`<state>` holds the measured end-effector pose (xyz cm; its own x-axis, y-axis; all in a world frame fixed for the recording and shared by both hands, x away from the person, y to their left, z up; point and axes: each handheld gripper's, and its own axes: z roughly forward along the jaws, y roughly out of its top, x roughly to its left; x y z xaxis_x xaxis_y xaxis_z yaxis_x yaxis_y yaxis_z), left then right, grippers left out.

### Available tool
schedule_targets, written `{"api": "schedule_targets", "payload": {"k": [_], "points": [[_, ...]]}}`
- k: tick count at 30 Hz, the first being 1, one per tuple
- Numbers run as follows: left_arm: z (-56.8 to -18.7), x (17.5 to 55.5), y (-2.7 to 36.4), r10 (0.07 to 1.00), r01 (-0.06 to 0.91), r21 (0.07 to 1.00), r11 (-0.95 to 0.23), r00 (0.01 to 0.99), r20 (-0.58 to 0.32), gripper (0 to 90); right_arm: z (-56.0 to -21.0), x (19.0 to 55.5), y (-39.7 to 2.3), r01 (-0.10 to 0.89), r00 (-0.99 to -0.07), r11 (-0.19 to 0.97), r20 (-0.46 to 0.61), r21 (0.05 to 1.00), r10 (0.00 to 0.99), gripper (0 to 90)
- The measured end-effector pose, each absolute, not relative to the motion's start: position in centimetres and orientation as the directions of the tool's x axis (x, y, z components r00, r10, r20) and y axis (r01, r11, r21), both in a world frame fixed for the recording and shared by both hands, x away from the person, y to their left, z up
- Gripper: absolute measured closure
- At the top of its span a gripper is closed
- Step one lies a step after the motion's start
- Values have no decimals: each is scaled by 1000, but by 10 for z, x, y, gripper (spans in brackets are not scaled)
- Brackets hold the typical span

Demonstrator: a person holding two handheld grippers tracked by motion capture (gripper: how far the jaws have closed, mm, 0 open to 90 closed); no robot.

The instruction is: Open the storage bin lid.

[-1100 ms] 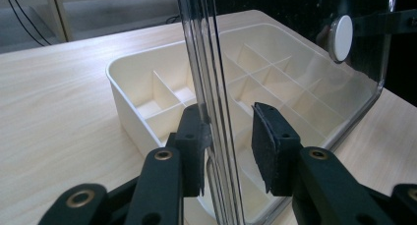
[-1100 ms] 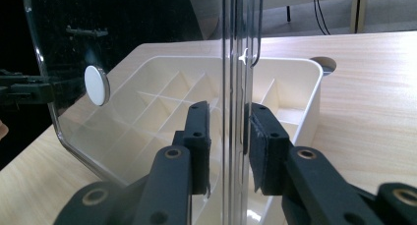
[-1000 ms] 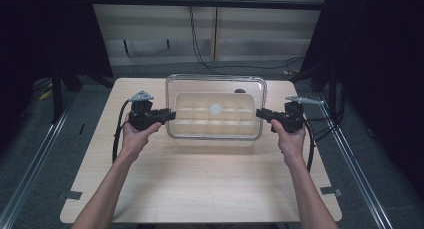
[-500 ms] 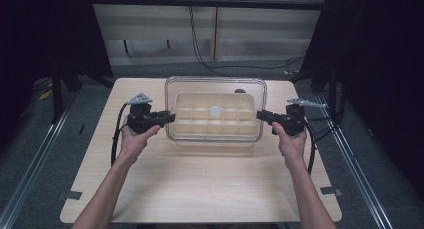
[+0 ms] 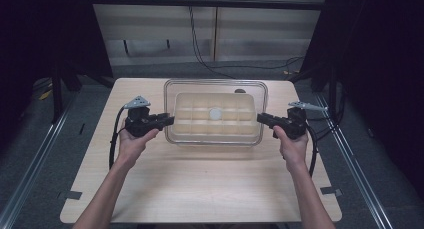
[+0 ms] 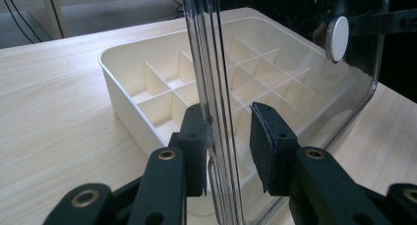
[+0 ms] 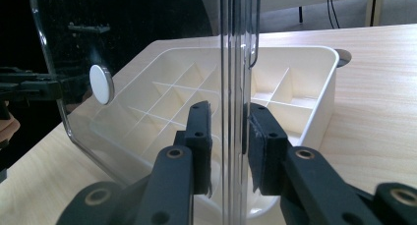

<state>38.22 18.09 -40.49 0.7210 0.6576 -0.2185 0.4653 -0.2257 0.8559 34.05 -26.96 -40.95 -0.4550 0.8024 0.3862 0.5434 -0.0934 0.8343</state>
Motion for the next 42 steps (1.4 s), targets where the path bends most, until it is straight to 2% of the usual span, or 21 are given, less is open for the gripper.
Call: {"api": "schedule_targets", "payload": {"k": [24,42], "points": [[-396,355,183,653,455,857,-242,729,-202,686,-389,316,-271,510,-485,-89,371,856,792,738],[-398,341,187,640,459,848,-266,742,-201,682,-387,298,-265,537,-470,-60,358,841,807,738]]}}
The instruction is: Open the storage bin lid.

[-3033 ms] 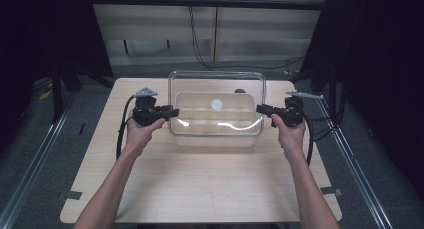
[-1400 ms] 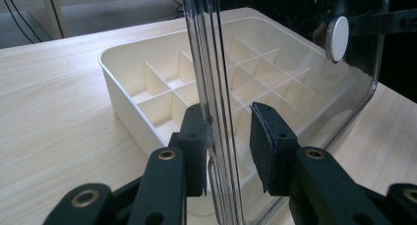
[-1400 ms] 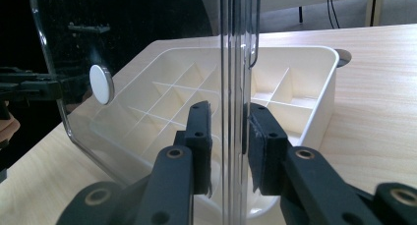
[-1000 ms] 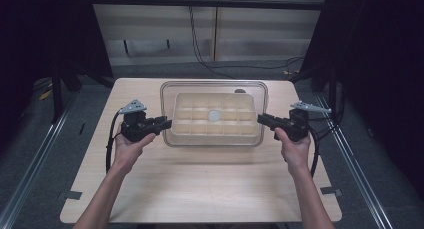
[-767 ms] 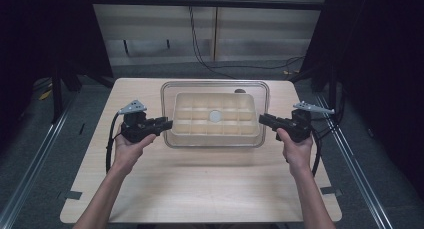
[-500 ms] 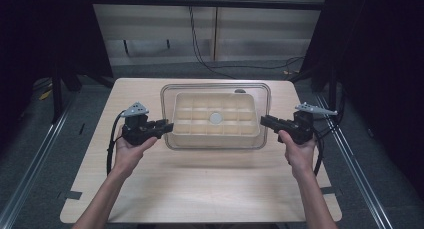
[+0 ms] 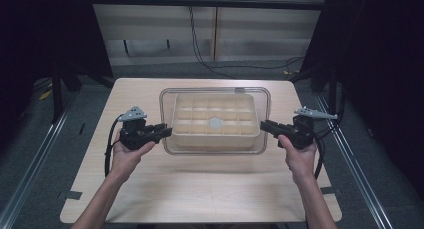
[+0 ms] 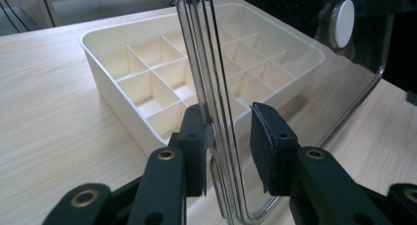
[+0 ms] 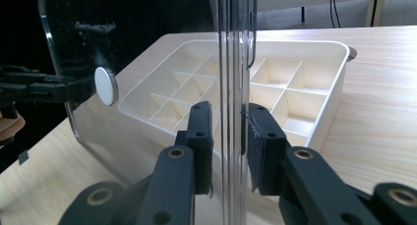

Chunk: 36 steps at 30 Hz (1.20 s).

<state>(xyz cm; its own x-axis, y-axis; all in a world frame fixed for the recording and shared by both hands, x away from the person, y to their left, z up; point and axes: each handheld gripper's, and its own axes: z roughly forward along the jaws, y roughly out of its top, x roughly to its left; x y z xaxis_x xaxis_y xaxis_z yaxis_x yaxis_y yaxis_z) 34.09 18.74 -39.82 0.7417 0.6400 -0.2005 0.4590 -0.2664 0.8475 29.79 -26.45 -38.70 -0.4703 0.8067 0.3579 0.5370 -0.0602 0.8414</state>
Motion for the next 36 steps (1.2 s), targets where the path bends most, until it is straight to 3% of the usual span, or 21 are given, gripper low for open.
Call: {"api": "schedule_targets", "payload": {"k": [36], "points": [[-405,297,194,621,449,826,-341,767,-160,683,-403,258,-262,579,-492,-31,379,815,784,740]]}}
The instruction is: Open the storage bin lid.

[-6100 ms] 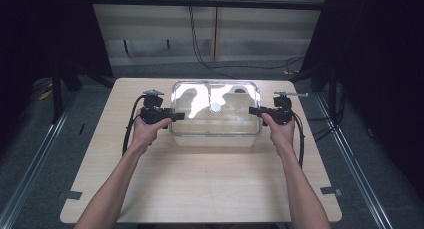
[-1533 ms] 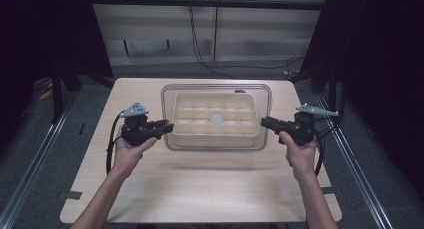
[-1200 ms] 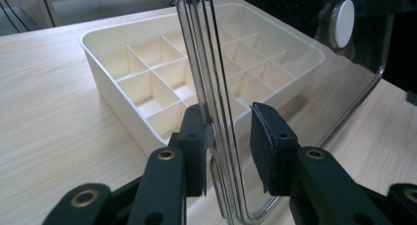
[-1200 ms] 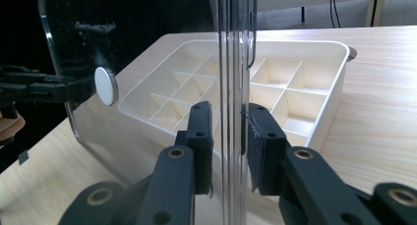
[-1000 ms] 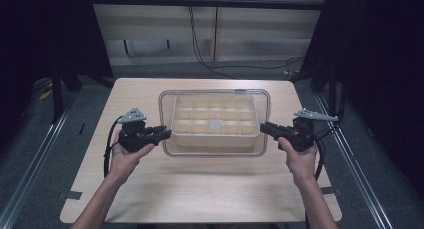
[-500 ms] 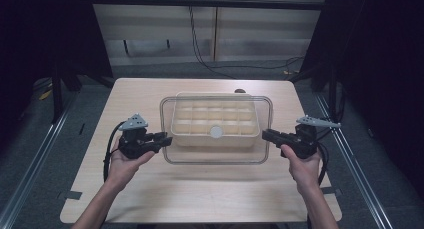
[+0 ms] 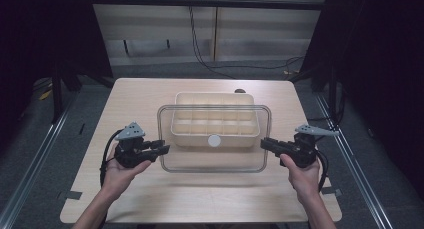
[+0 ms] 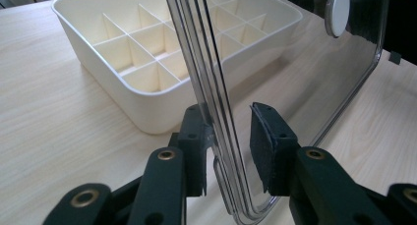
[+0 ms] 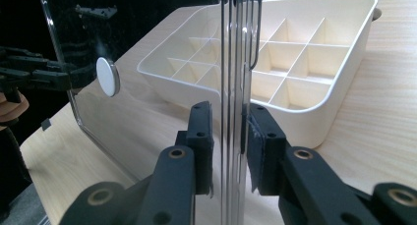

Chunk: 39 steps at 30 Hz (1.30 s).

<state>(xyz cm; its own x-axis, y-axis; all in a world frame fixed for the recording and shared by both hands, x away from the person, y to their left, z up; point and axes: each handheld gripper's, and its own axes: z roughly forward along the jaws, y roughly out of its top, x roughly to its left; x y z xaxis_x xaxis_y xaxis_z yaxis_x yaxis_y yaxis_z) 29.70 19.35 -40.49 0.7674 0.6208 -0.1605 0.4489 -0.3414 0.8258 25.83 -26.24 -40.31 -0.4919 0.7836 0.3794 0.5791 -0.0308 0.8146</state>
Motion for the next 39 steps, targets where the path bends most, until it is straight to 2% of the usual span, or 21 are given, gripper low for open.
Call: {"api": "schedule_targets", "payload": {"k": [21,39], "points": [[-413,272,195,580,460,803,-380,795,-181,688,-411,228,-263,607,-492,-7,383,795,782,739],[-436,254,204,586,518,758,-396,778,-226,682,-428,210,-252,622,-493,-2,395,783,775,743]]}}
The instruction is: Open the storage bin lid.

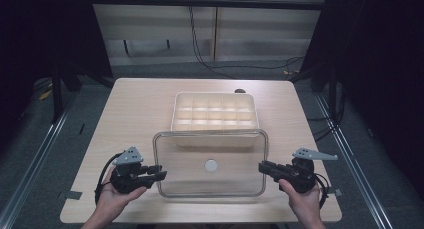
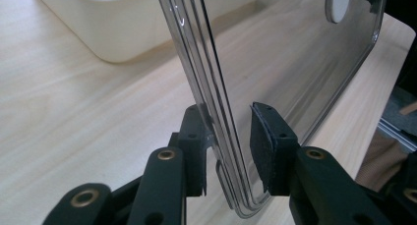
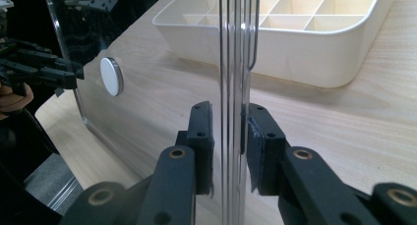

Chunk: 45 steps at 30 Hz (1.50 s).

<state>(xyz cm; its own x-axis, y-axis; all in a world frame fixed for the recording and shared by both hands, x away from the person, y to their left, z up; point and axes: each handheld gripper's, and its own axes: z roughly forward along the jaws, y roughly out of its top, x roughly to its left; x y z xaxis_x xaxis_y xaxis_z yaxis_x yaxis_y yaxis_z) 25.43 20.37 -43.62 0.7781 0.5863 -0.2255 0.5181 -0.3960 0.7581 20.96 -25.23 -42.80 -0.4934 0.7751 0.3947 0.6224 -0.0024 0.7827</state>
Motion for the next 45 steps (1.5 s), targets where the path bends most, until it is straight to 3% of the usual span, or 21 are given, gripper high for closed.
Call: {"api": "schedule_targets", "payload": {"k": [26,38,45], "points": [[-457,255,203,589,554,724,-411,768,-253,637,-458,216,-247,685,-473,52,390,727,790,727],[-463,262,197,592,549,704,-451,774,-224,585,-467,221,-247,712,-455,65,389,699,801,675],[-470,268,200,590,571,687,-449,767,-252,582,-471,222,-243,743,-434,85,382,664,816,638]]}}
